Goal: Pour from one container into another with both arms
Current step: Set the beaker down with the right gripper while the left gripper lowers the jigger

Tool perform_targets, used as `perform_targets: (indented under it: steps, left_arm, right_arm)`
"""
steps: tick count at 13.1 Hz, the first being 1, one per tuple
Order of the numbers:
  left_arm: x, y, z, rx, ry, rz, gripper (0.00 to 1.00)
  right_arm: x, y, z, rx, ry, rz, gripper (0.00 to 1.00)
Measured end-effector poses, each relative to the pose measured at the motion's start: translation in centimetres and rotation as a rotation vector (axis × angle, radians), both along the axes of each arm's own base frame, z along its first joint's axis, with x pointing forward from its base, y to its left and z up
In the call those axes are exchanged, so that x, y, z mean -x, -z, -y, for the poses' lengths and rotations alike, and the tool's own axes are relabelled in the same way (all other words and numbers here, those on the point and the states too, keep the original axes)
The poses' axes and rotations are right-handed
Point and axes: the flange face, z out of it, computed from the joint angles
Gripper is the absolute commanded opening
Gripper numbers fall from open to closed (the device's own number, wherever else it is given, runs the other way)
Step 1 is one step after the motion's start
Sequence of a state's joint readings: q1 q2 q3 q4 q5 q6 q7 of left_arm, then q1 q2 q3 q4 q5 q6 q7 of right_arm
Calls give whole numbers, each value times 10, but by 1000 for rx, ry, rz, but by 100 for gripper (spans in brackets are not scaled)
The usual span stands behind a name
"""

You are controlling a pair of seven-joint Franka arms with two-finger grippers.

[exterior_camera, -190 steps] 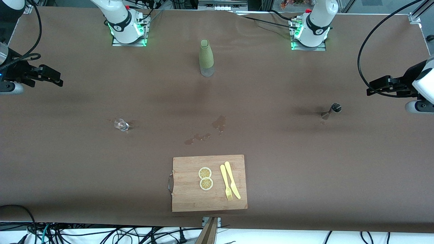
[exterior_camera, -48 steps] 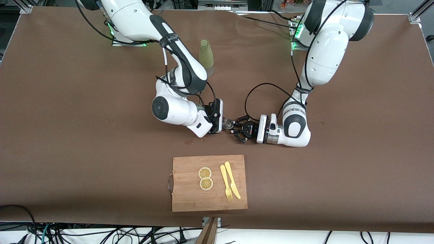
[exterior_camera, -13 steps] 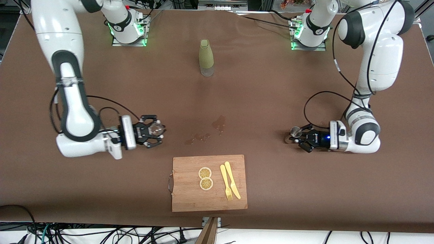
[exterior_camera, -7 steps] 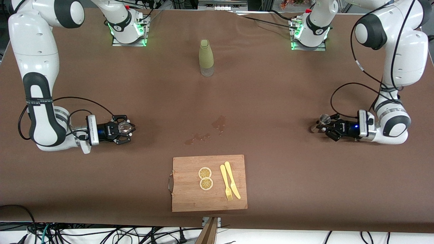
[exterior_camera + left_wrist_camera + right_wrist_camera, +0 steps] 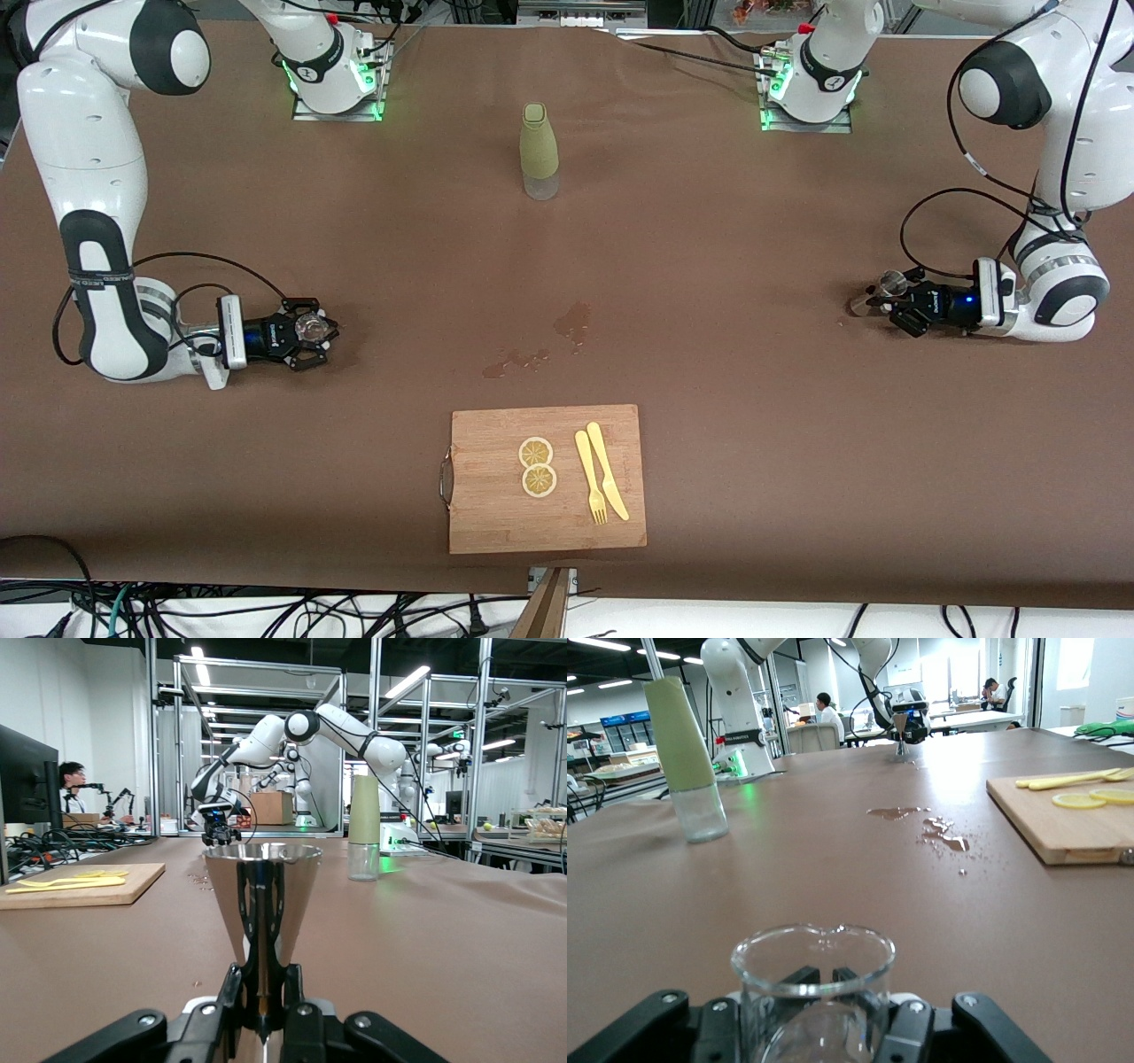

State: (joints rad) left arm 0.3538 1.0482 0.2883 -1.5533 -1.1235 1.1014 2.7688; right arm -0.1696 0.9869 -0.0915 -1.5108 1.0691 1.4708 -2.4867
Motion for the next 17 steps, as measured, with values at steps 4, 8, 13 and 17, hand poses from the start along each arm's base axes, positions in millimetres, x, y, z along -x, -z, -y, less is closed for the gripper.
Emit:
perform_targets:
  steps: [4, 8, 13, 17]
  left_arm:
    - [11, 16, -7, 10, -18, -22, 0]
    - [15, 24, -5, 18, -17, -31, 3]
    - [13, 25, -8, -8, -26, -29, 100]
    - [-12, 11, -29, -109, -35, -16, 100]
  right_arm:
    - [8, 23, 8, -12, 5, 48, 66]
    - [10, 24, 19, 10, 5, 47, 100]
    - [18, 17, 57, 65, -10, 33, 100]
    - [18, -1, 109, 171, 7, 30, 100]
